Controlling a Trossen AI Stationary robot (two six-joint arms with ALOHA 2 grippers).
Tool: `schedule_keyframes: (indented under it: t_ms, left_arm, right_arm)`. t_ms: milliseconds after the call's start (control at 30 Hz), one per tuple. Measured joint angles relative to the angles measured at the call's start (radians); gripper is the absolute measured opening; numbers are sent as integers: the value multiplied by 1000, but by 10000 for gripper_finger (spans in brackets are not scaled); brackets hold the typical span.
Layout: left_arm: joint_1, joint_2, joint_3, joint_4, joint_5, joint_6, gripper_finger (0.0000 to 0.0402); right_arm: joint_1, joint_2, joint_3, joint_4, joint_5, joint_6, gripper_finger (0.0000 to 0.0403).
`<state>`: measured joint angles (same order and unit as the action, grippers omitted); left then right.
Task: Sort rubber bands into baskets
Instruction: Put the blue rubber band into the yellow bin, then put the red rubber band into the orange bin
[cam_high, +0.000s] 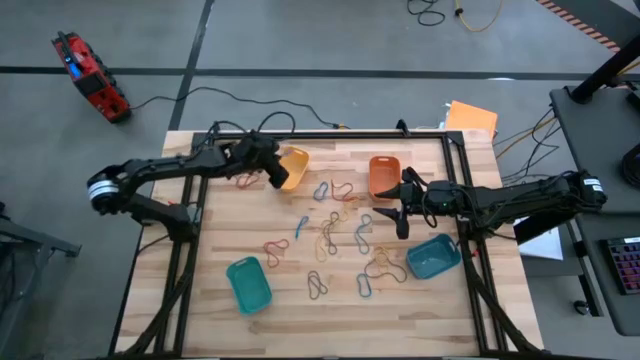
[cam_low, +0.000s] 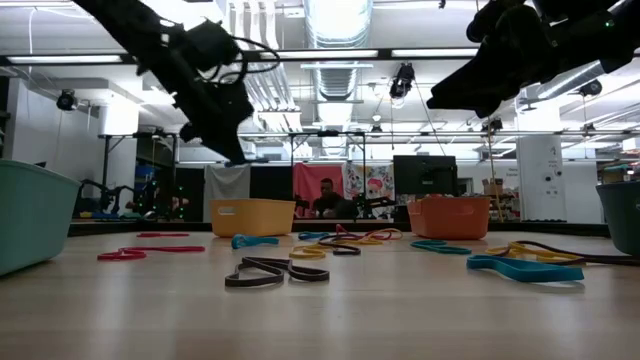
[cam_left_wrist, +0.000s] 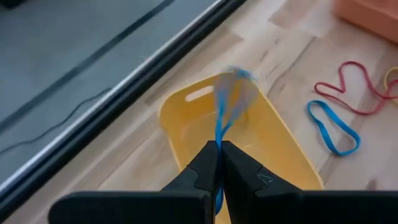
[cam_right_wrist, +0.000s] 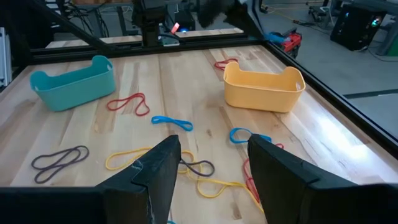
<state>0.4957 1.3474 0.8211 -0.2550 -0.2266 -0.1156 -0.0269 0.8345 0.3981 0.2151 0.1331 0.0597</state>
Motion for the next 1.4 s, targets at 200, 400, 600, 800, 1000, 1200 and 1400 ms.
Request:
schedule_keyframes:
  t_ms: [200, 400, 600, 800, 1000, 1200, 1400]
  left_arm:
    - [-2, 89, 39, -9, 6, -2, 0]
    - [0, 132, 47, -36, 8, -7, 0]
    - [-1, 147, 47, -43, 8, -7, 0]
    - [-1, 146, 47, -44, 8, -1, 0]
    - [-1, 146, 47, -44, 8, 0, 5]
    - [-1, 146, 47, -45, 8, -2, 34]
    - [-1, 146, 47, -45, 7, -2, 70]
  right_arm:
    - [0, 0, 0, -1, 0, 0, 183]
    - [0, 0, 0, -1, 0, 0, 183]
    - [0, 0, 0, -1, 0, 6, 183]
    - [0, 0, 0, -1, 0, 11, 183]
    - [0, 0, 0, -1, 0, 11, 183]
    - [0, 0, 0, -1, 0, 11, 183]
    - [0, 0, 0, -1, 0, 11, 183]
